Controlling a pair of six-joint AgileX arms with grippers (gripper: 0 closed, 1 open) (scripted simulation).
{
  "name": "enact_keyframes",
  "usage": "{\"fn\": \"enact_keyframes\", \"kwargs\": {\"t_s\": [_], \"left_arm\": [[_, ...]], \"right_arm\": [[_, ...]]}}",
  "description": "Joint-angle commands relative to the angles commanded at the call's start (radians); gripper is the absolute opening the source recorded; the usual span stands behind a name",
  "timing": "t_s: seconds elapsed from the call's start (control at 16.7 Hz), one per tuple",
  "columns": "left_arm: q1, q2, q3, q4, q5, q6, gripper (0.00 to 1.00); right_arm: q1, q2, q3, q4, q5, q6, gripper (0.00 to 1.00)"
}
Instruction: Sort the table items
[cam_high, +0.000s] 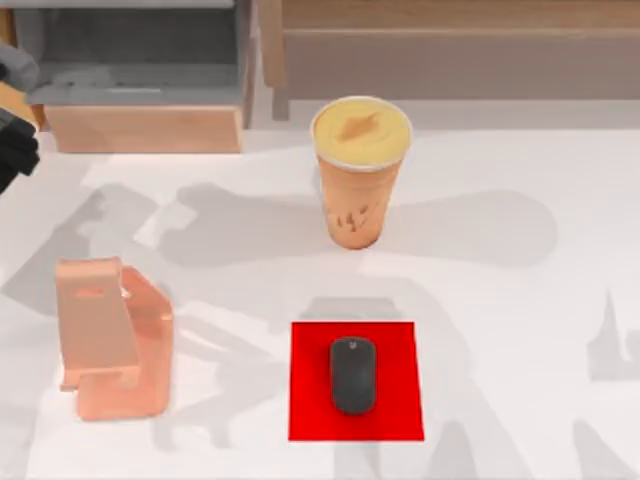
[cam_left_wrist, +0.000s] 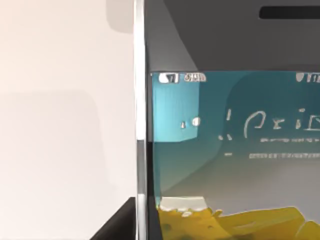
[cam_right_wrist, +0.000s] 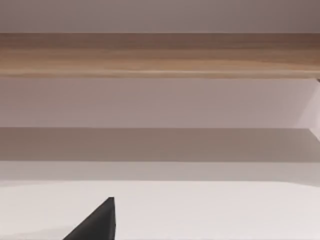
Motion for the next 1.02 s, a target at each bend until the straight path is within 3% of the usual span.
{"fn": "enact_keyframes", "kwargs": {"t_s": [0.6, 1.02], "left_arm": [[-0.62, -0.821, -0.507, 0.195, -0.487, -0.653, 0.0], [-0.969, -1.182, -0.899, 0.295, -0.708, -1.061, 0.0]], "right_arm": [[0.0, 0.0, 0.0, 0.0, 0.0, 0.0, 1.0], [0.0, 0.0, 0.0, 0.0, 0.0, 0.0, 1.0]]}}
